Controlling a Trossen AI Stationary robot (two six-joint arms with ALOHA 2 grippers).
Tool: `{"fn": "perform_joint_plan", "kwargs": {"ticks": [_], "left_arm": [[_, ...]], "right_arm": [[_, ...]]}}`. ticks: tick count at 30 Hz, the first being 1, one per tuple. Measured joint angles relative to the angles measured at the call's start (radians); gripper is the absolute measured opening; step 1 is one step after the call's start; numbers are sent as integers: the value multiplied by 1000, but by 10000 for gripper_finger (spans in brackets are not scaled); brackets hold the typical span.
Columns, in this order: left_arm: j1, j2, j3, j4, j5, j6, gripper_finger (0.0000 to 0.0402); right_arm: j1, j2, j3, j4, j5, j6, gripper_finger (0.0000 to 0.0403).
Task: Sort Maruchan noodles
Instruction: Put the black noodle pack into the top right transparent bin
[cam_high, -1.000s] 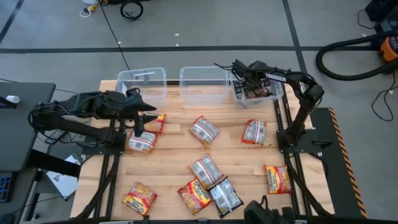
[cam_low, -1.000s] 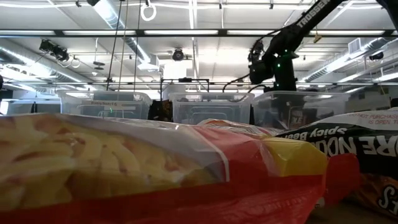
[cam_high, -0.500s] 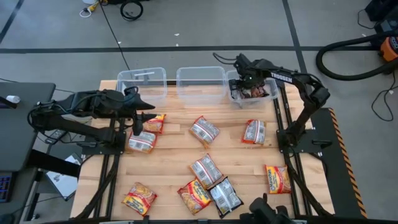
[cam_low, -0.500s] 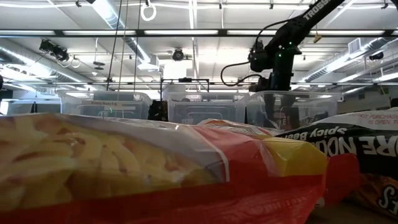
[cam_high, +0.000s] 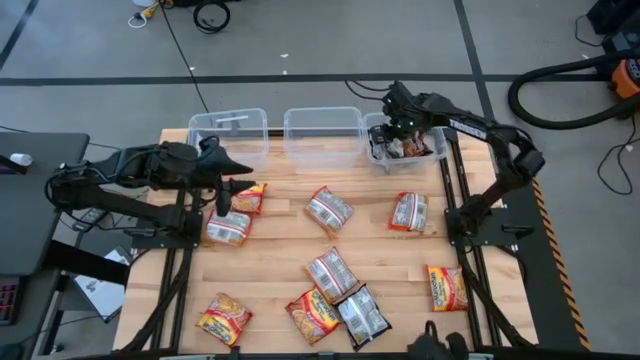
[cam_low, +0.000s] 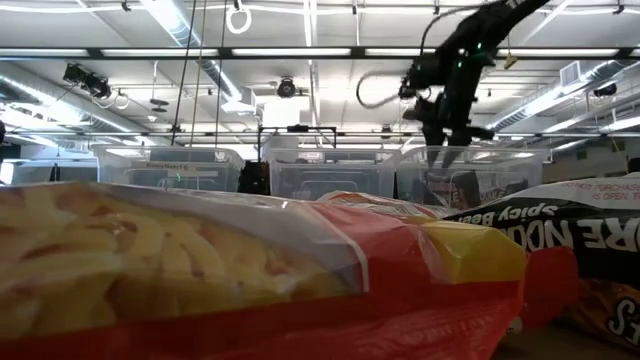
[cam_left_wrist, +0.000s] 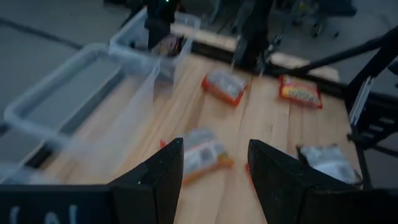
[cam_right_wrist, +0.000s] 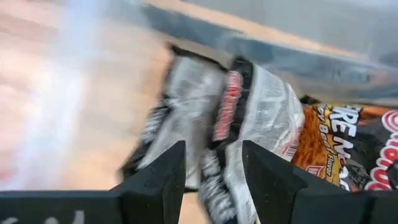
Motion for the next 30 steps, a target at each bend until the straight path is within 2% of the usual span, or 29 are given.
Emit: {"fn": "perform_joint_plan", "kwargs": {"ticks": [5, 10, 14, 18, 22, 26, 30], "left_arm": [[-16, 73, 0, 150, 0, 90, 183], [-44, 170, -2, 257, 1, 167, 183], [-56, 211, -2, 332, 0, 149, 183], [-78, 213, -2, 347, 0, 72, 183], [-114, 186, -1, 337, -2, -10, 181], [-169, 152, -1, 332, -31, -50, 180], [-235, 100, -1, 308, -71, -54, 180]], "right_arm": [[170, -130, 0, 3, 16, -68, 162], [500, -235, 0, 4, 33, -145, 162], [786, -249, 0, 6, 83, -235, 162], [1020, -201, 0, 17, 88, -343, 162], [1181, -111, 0, 53, 88, -361, 162], [1276, -1, 0, 117, 54, -325, 162], [1348, 110, 0, 242, -11, -212, 162]]}}
